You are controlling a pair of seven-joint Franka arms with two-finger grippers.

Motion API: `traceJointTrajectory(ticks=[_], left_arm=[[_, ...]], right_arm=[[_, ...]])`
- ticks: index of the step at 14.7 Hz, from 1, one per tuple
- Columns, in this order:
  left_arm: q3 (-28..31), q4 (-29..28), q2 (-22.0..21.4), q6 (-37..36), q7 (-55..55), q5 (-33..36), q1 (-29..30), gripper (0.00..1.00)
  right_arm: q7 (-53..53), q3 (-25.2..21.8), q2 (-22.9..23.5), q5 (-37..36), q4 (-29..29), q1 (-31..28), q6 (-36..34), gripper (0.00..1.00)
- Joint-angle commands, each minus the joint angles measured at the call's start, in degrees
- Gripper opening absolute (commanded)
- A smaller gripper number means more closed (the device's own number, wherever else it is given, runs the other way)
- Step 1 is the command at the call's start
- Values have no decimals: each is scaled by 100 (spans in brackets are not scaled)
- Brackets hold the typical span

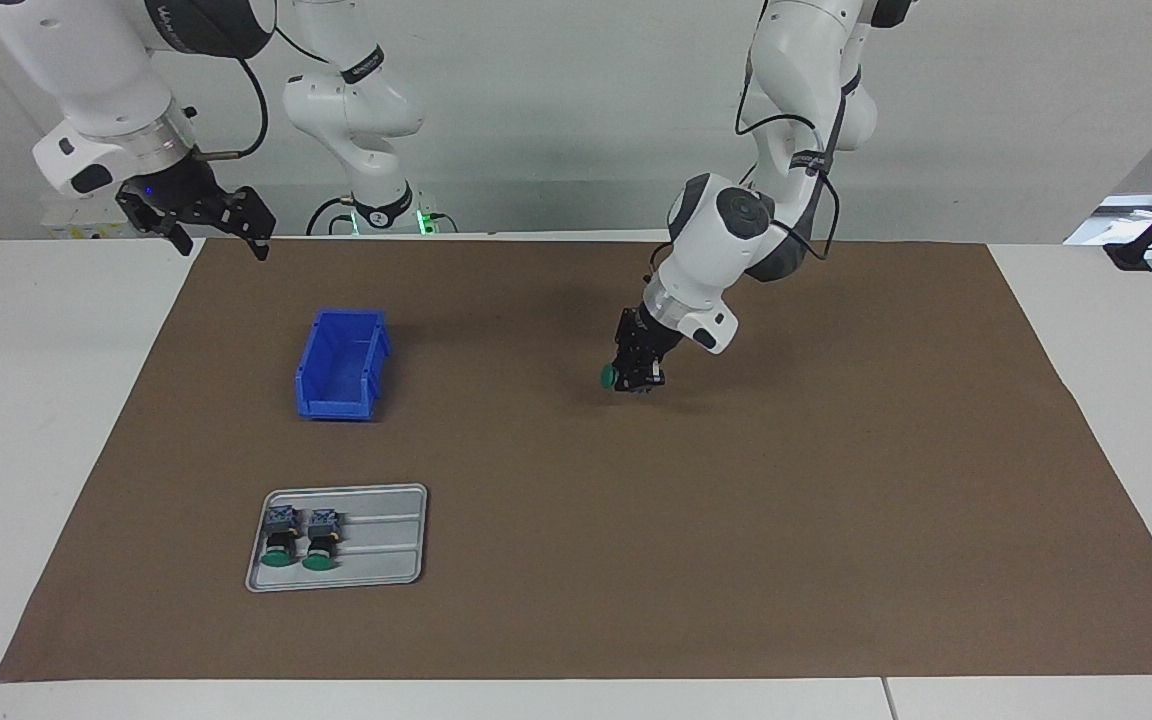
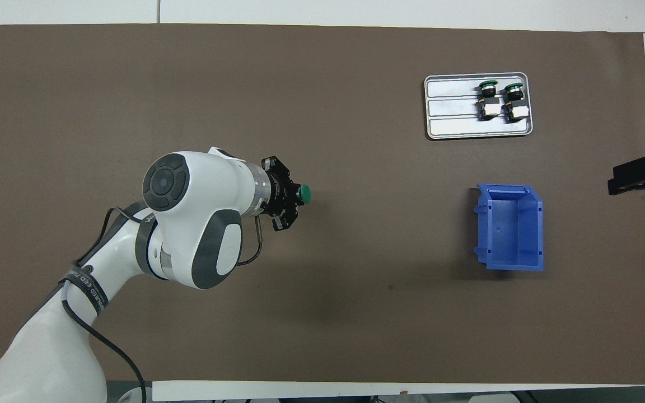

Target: Place and press button with both arms

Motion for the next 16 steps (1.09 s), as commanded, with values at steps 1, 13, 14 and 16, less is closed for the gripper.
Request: traceJointTrajectory(ticks=[1,13,14,16], left_arm=[[20,-356,-292,220,1163,-1342,8,1],[64,-698,-662,-1852,4443,-3395,1185,2],[55,-707,-696,-2098,4672,-3395,1326,2],[64,-839,-723,-2145,4849,-3456,1353,2]], right_arm=[[-107,27,-101,-12,-90,-45,-1,100],[-107,27,-101,-12,-98,-45,-1,100],[-107,27,-101,-12,-90,-45,-1,100],[-107,27,-101,-12,-90,-45,-1,100]])
